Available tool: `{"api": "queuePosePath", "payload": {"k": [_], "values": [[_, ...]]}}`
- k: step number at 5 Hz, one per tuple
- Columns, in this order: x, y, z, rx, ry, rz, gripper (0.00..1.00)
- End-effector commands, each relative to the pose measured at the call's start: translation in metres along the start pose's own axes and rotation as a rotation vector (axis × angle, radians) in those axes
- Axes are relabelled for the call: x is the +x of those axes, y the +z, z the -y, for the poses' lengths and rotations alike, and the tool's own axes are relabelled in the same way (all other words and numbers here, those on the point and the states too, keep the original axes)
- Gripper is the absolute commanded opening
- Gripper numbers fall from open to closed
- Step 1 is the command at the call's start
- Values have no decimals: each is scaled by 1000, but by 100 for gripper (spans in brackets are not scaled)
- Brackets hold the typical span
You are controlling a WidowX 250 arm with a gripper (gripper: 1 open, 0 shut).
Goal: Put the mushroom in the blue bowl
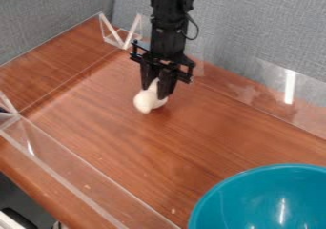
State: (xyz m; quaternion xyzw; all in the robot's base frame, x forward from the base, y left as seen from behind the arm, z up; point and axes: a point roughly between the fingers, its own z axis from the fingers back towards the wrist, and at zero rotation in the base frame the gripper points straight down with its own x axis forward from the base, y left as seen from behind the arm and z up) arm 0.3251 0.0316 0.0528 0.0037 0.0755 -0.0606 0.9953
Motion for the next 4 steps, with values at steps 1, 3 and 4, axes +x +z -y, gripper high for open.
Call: {"api": "queuePosePath", "payload": {"k": [1,3,4], "values": [[7,25,0,19,-22,75,0],[-9,57,18,47,-43,131,0],[-29,83,43,62,-73,172,0]]}}
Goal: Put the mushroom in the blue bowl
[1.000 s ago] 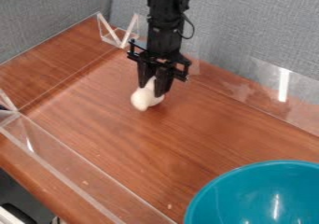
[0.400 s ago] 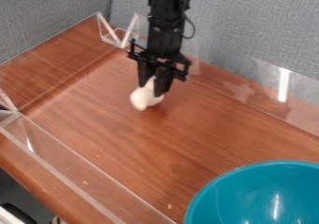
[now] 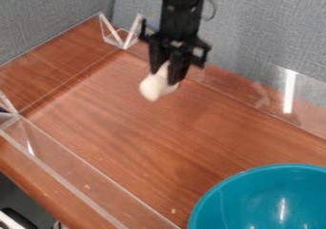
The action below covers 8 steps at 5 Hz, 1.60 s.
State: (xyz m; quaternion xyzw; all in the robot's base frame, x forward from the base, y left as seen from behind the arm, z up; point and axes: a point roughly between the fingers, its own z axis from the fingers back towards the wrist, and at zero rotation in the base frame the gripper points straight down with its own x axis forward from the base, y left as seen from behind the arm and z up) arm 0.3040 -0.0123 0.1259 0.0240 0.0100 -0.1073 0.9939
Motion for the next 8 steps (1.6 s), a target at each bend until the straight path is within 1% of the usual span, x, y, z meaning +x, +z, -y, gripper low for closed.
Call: {"api": "queuePosePath", "payload": {"k": [1,2,3,4,5,6,7,8], "values": [[-14,35,24,11,-23,68,0],[-26,30,63,-18,-87,59,0],[-24,15,102,-31,-146,32,0],[-23,-1,134,-44,-192,6,0],[-27,-22,154,-61,-222,-27,0],[-34,-32,147,-67,-188,-49,0],[-35,-40,147,-71,-181,-60,0],[-35,-44,148,-73,-171,-62,0]]}}
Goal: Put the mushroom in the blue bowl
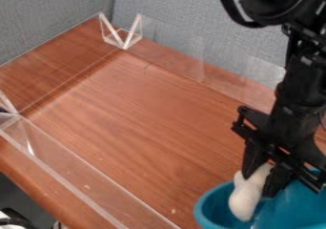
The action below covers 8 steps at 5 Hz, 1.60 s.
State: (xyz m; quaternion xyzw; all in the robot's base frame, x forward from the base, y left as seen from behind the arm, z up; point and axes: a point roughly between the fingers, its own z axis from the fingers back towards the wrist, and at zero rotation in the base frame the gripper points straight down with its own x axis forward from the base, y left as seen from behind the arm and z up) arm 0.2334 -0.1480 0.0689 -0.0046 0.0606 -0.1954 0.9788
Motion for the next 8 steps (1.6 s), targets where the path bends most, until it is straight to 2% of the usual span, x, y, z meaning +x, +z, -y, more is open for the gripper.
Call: {"api": "queuePosePath", "payload": {"k": [1,2,3,4,5,6,7,8], "values": [[2,5,-3,-9,20,27,0],[2,1,-4,-14,34,26,0],[2,-3,-5,-21,50,24,100],[2,-9,-4,-29,58,20,0],[2,-13,-3,-35,68,17,0],[0,-18,0,-49,68,14,100],[-3,-21,3,-56,68,14,100],[-6,-20,7,-62,65,20,0]]}}
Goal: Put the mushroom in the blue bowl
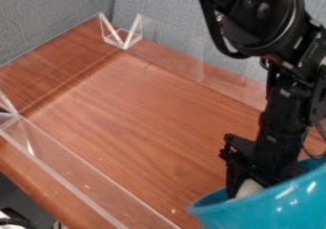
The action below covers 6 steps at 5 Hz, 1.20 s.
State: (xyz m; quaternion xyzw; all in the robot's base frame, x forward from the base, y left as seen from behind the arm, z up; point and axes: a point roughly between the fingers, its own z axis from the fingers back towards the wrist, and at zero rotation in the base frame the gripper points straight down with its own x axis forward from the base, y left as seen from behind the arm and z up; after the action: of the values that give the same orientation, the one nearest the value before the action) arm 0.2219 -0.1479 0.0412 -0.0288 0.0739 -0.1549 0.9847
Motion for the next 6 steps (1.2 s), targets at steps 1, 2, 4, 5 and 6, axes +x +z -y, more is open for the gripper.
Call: {"api": "queuePosePath", "payload": {"k": [1,2,4,5,6], "values": [[0,9,7,-17,-14,42,0],[0,15,5,-15,-5,57,100],[3,18,0,-12,5,66,0],[6,27,-5,-2,16,78,0],[10,32,-11,2,25,93,0]]}}
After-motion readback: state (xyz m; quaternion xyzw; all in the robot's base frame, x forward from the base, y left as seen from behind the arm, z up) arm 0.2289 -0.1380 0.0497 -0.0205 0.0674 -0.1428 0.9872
